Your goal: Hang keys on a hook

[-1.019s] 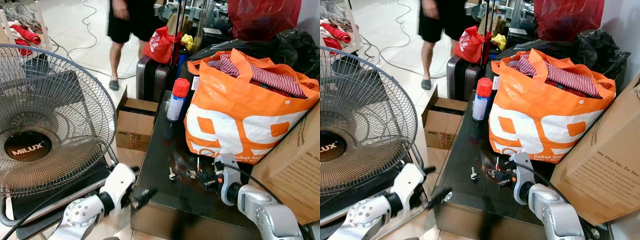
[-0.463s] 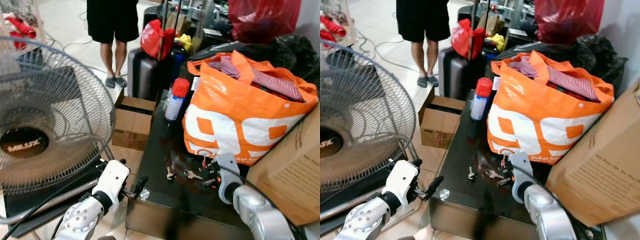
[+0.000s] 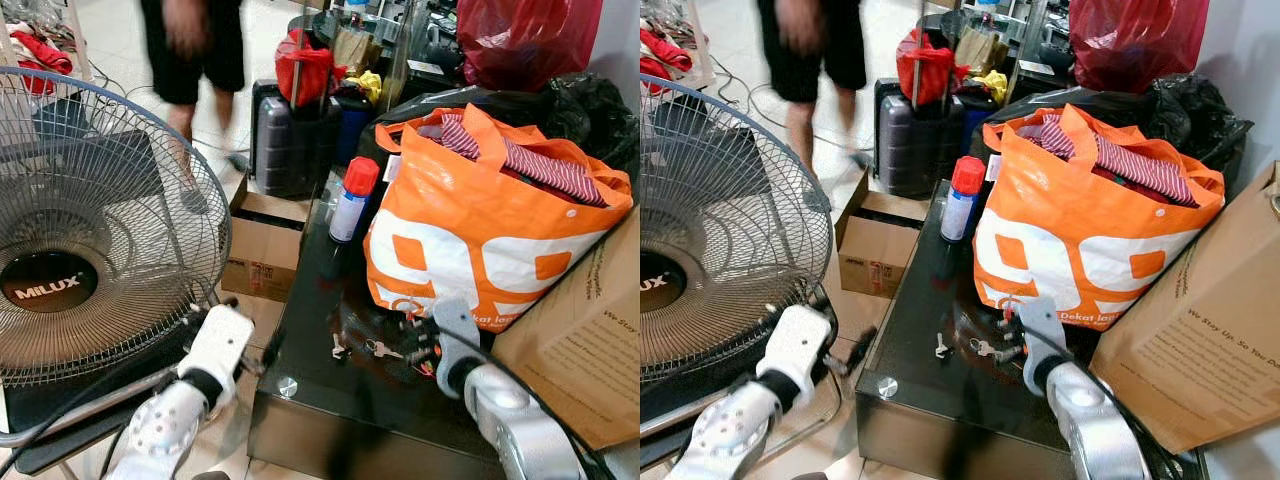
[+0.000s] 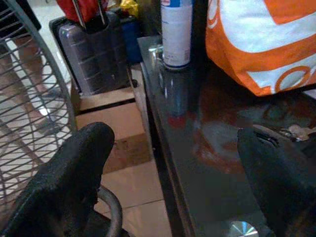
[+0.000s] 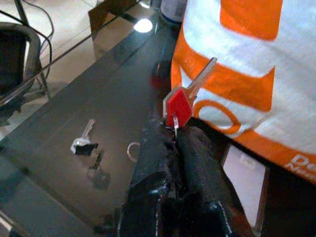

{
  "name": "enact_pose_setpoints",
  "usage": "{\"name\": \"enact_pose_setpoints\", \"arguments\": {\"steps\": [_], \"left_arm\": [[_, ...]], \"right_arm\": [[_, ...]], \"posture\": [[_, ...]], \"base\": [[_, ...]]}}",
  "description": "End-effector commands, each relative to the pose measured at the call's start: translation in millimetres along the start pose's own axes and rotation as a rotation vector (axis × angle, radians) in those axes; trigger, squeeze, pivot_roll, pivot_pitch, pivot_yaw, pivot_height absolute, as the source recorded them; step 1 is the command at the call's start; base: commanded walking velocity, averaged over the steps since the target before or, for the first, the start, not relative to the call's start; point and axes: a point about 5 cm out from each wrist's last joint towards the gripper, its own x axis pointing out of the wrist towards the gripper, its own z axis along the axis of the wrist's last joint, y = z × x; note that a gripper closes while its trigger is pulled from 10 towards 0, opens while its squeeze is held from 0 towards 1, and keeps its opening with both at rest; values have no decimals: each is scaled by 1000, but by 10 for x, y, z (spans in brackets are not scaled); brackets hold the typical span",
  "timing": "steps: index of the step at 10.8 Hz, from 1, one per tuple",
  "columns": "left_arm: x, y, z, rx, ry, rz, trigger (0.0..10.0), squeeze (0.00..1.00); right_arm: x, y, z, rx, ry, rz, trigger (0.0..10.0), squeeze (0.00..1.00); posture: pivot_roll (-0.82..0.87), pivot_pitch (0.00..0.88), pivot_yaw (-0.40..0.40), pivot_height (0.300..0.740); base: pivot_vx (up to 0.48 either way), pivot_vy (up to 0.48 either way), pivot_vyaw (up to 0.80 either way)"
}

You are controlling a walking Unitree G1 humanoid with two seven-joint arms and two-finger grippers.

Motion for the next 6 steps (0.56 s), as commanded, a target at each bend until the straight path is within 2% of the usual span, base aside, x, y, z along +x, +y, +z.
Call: {"name": "enact_pose_setpoints", "arguments": {"steps": [1,5,6], "left_arm": [[25,-33,-10,2,7,-3,10000,0],[74,-33,1,6,6,2,10000,0],[66,-46,-6,2,4,6,10000,0]], "right_arm": [[-21,-105,0,-24,2,-40,0,0],[-17,-106,32,-30,-15,-45,0,0],[-29,-108,22,-41,-19,-50,10000,0]], "posture": [[67,0,-173,740],[52,0,-169,740],[52,0,-168,740]], "base": [[0,0,0],[0,0,0],[0,0,0]]}}
